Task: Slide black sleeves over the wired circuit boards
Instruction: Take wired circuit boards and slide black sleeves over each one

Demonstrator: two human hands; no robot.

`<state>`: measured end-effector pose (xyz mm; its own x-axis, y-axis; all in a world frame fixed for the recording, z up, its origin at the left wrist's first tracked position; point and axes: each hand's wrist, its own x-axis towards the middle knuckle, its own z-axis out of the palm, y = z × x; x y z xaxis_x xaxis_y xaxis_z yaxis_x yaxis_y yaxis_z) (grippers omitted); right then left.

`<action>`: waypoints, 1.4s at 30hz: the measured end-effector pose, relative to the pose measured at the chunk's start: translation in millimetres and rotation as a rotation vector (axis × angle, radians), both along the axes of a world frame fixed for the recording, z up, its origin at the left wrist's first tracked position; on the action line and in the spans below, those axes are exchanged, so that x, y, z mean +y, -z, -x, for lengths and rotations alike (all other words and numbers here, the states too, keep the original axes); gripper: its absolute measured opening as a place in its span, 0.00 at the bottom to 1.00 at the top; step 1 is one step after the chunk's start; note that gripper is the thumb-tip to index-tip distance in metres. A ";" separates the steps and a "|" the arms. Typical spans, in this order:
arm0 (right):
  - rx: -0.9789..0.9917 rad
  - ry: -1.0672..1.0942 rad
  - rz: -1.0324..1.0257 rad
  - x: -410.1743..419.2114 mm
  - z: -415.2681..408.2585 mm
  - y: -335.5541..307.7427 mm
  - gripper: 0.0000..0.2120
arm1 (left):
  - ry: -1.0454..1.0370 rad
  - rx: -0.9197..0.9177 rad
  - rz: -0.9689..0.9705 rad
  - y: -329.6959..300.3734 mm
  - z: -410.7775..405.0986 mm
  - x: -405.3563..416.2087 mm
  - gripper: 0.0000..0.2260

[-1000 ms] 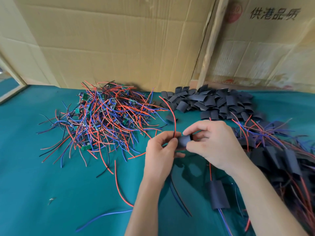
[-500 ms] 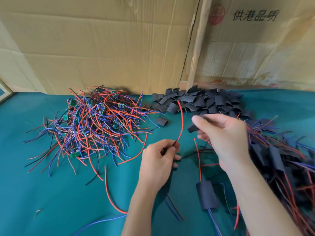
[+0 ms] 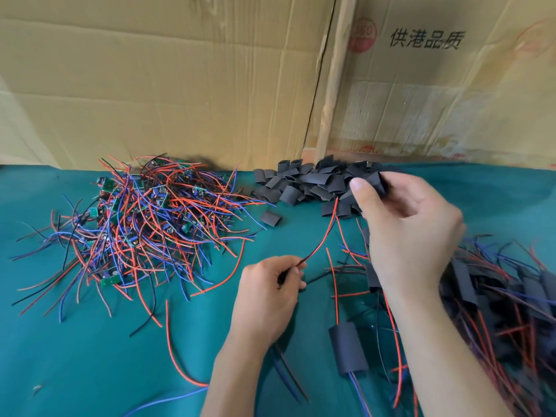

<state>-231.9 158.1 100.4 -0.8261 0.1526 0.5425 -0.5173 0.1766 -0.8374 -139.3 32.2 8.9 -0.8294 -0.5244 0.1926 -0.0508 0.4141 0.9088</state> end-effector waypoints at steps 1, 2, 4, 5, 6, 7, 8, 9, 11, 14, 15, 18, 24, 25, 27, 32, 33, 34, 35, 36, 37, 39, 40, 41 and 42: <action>0.014 0.004 -0.021 -0.2 -0.9 -0.1 0.14 | -0.001 0.007 0.005 0.3 -0.1 0.6 0.09; 0.027 0.009 -0.045 -0.4 -1.8 -0.1 0.14 | -0.001 0.011 0.014 0.3 -0.1 1.0 0.09; 0.052 0.020 -0.087 -1.3 -3.7 -0.2 0.13 | 0.001 0.014 0.041 0.0 -0.3 1.6 0.11; 0.059 0.025 -0.095 -1.3 -4.0 -0.1 0.13 | 0.001 0.015 0.053 0.0 -0.3 1.7 0.11; 0.060 0.029 -0.095 -1.3 -3.7 -0.2 0.13 | 0.000 0.016 0.065 -0.1 -0.1 1.7 0.11; 0.056 0.031 -0.089 -1.0 -3.1 -0.4 0.13 | -0.003 0.016 0.076 -0.3 0.3 1.8 0.11; 0.051 0.031 -0.077 -0.4 -2.2 -0.6 0.13 | -0.007 0.017 0.085 -0.7 0.4 2.2 0.12; 0.045 0.031 -0.063 0.0 -1.5 -1.1 0.13 | -0.011 0.018 0.092 -1.3 0.6 2.6 0.12; 0.040 0.031 -0.050 0.7 -0.9 -1.9 0.13 | -0.016 0.019 0.108 -2.6 0.7 3.6 0.14; 0.065 0.023 -0.047 1.0 -1.1 -3.2 0.12 | -0.023 0.016 0.117 -2.1 0.2 3.2 0.15; 0.074 0.019 -0.046 1.3 -0.7 -3.5 0.11 | -0.025 0.014 0.118 -2.0 0.2 2.8 0.14; 0.093 0.006 -0.067 2.9 0.9 -2.2 0.11 | -0.023 0.017 0.120 -2.4 0.8 2.8 0.14; 0.094 0.031 -0.081 4.4 2.6 2.1 0.11 | -0.045 0.026 0.090 1.9 1.1 2.2 0.11; 0.089 0.036 -0.077 4.7 2.7 2.0 0.11 | -0.045 0.030 0.093 1.7 1.3 2.5 0.11; 0.079 0.040 -0.060 5.2 2.5 1.2 0.09 | -0.038 0.040 0.110 -0.1 1.4 3.7 0.12; 0.088 0.022 -0.030 9.2 3.5 -2.5 0.10 | -0.046 0.059 0.164 -1.1 1.0 4.0 0.10; 0.087 0.008 -0.025 10.2 4.6 -2.7 0.09 | -0.050 0.059 0.181 -1.6 1.1 4.0 0.09; 0.086 -0.005 -0.024 11.0 5.4 -2.9 0.08 | -0.053 0.059 0.197 -2.2 1.2 4.1 0.09; 0.084 -0.017 -0.029 11.8 6.1 -3.3 0.08 | -0.053 0.059 0.206 -2.7 1.2 4.3 0.09; 0.084 -0.028 -0.041 12.3 6.6 -3.8 0.07 | -0.052 0.059 0.208 -3.2 1.0 4.7 0.09; 0.084 -0.042 -0.056 12.7 6.8 -4.2 0.06 | -0.049 0.059 0.206 -3.8 0.8 5.0 0.10; 0.078 -0.071 -0.083 13.2 7.0 -5.1 0.06 | -0.045 0.060 0.201 -4.6 0.4 5.2 0.10; 0.075 -0.082 -0.100 13.5 7.0 -5.5 0.06 | -0.046 0.063 0.200 -4.7 0.4 5.2 0.11; 0.070 -0.090 -0.118 13.7 7.2 -5.7 0.07 | -0.049 0.066 0.203 -4.9 0.5 5.1 0.11; 0.053 -0.105 -0.134 14.2 7.9 -5.1 0.07 | -0.052 0.070 0.210 -5.1 0.8 5.1 0.11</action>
<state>-239.8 172.3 105.5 -0.8033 -0.0091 0.5955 -0.5816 0.2273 -0.7811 -140.1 37.2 14.1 -0.7828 -0.5087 0.3583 -0.0167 0.5928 0.8051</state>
